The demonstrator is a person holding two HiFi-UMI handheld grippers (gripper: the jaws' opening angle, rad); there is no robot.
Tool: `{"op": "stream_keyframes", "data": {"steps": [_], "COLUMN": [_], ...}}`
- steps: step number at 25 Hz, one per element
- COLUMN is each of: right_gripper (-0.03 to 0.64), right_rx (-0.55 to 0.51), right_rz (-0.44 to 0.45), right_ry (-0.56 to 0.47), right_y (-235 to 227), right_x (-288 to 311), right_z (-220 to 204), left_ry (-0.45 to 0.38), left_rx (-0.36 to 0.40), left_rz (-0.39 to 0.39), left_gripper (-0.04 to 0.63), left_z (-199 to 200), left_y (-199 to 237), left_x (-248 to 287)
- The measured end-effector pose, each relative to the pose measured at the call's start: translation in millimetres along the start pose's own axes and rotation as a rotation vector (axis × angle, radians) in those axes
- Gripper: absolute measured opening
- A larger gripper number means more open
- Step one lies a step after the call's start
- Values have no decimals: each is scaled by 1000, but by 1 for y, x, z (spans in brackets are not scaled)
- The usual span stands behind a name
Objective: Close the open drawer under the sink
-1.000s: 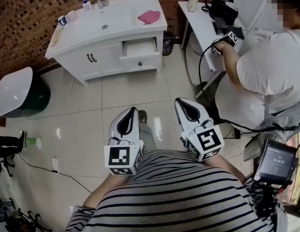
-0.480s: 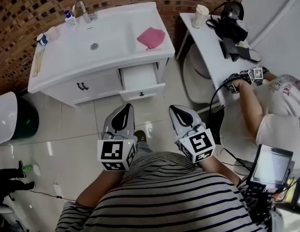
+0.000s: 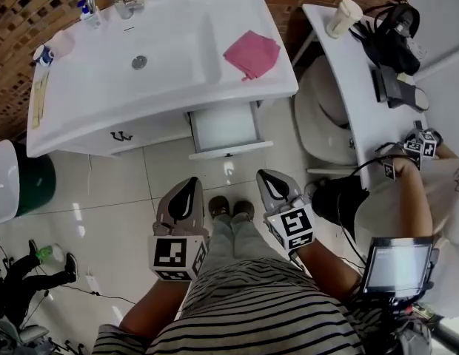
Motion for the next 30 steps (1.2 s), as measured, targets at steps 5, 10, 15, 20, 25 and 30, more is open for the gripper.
{"op": "stream_keyframes", "data": {"steps": [5, 10, 15, 20, 25, 30], "right_gripper": [2, 0, 0, 1, 0, 0], "right_rx": [-35, -60, -34, -8, -1, 12], "right_rz": [-5, -27, -42, -49, -54, -67], "right_ry": [75, 137, 159, 156, 159, 152], "right_y": [-3, -8, -10, -10, -11, -18], "right_x": [78, 127, 145, 151, 162, 181], "right_z": [-59, -109, -133, -133, -130, -120], "left_ry": [37, 65, 102, 121, 124, 131], "left_rx": [-58, -121, -138, -163, -158, -176], "left_rz": [11, 42, 47, 57, 51, 55], "left_gripper": [15, 15, 15, 15, 15, 15], "left_z": [-36, -68, -89, -94, -90, -93], "left_y": [24, 36, 40, 44, 44, 49], "left_x": [33, 57, 68, 73, 76, 79]}}
Point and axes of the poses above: the fingertips, and each gripper's own axes: x forward along the fingers, y to its left, z out of its top, the point moved 9 cm from there along -x, backward along the fingers, and after that the axes turned 9 degrees about -z, right-handed, at the moved point
